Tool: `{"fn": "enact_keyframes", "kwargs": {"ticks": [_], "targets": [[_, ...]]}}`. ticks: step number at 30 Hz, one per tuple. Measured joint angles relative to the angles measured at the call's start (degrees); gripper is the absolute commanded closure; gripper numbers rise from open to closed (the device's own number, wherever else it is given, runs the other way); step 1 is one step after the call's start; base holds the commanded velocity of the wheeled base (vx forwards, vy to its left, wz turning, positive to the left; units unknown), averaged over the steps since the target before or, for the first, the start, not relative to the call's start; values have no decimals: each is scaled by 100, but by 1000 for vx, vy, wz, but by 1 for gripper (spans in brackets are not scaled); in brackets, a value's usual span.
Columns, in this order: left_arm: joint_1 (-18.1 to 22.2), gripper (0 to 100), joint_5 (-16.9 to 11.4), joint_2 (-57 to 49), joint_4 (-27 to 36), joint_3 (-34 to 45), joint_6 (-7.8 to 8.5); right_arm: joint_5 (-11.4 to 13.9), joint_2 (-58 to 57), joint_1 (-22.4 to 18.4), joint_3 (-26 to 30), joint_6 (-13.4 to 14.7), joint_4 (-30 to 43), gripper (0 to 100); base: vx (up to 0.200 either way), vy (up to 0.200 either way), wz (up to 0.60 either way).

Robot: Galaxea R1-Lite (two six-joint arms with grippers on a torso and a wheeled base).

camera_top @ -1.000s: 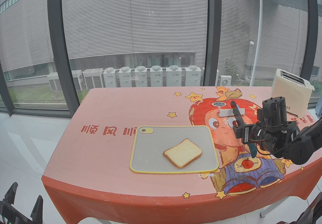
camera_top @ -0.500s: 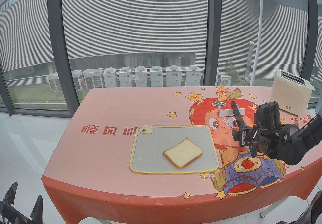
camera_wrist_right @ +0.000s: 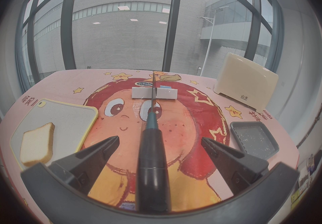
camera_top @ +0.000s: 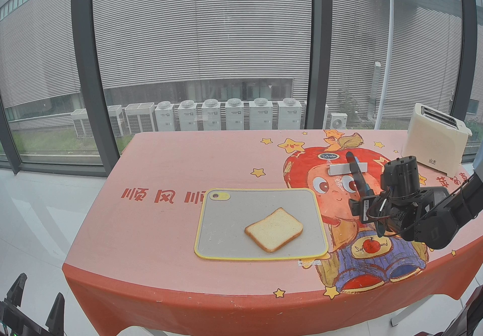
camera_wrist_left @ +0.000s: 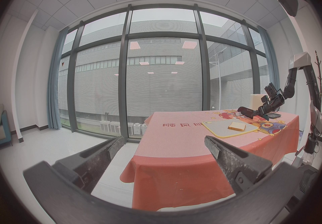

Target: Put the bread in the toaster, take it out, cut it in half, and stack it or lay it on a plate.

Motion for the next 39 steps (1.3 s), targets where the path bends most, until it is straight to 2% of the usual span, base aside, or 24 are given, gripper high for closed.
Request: {"fn": "enact_keyframes", "kwargs": {"ticks": [39], "targets": [[2, 0, 0, 0, 0, 0, 0, -10, 73, 27, -40, -11, -17, 0, 0, 0, 0]]}}
